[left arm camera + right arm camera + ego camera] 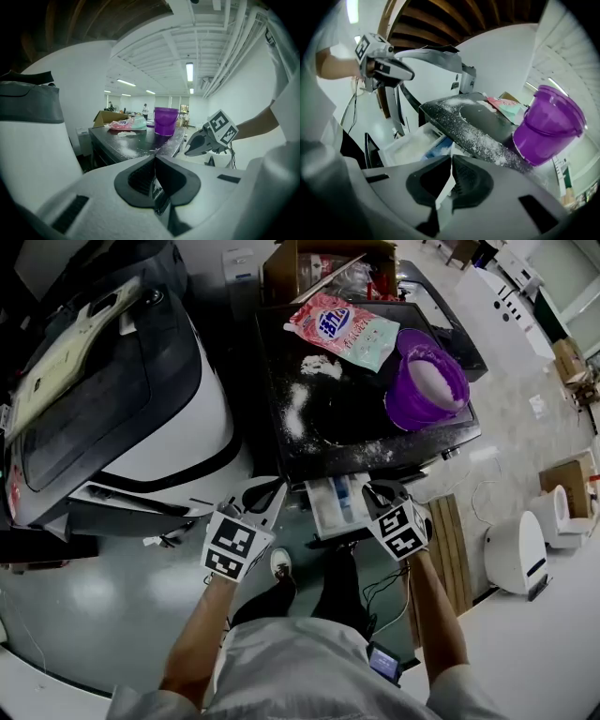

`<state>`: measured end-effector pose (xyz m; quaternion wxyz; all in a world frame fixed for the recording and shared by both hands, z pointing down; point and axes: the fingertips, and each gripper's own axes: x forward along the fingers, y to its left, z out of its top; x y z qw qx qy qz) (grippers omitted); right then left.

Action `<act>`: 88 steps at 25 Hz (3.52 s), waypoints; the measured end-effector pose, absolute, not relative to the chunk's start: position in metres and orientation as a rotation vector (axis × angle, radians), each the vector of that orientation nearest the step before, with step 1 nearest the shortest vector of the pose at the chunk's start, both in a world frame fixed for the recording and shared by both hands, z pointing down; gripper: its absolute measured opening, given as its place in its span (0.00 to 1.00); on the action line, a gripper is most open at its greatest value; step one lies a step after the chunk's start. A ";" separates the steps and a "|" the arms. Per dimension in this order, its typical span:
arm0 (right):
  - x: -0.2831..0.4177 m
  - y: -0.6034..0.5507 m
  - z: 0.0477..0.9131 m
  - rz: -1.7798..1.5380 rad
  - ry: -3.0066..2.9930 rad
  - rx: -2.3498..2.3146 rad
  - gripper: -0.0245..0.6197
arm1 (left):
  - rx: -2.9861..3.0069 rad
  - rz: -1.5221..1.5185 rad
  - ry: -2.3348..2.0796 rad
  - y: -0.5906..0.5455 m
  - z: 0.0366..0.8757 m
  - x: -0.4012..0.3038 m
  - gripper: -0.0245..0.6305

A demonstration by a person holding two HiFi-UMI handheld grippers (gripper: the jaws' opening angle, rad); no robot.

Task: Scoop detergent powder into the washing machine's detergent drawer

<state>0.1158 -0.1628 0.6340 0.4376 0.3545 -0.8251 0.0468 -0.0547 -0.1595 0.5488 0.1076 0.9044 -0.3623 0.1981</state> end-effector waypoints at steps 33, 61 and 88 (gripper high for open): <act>0.125 -0.145 0.644 -0.636 -1.669 0.594 0.05 | 2.727 0.600 -1.003 -0.135 0.540 -0.033 0.05; 0.144 -0.143 0.584 0.734 -2.459 1.308 0.05 | 2.675 0.443 -0.998 -0.127 0.523 -0.033 0.05; 0.205 -0.142 0.344 -0.048 -2.374 1.697 0.05 | 3.066 0.263 -1.055 -0.190 0.346 -0.007 0.05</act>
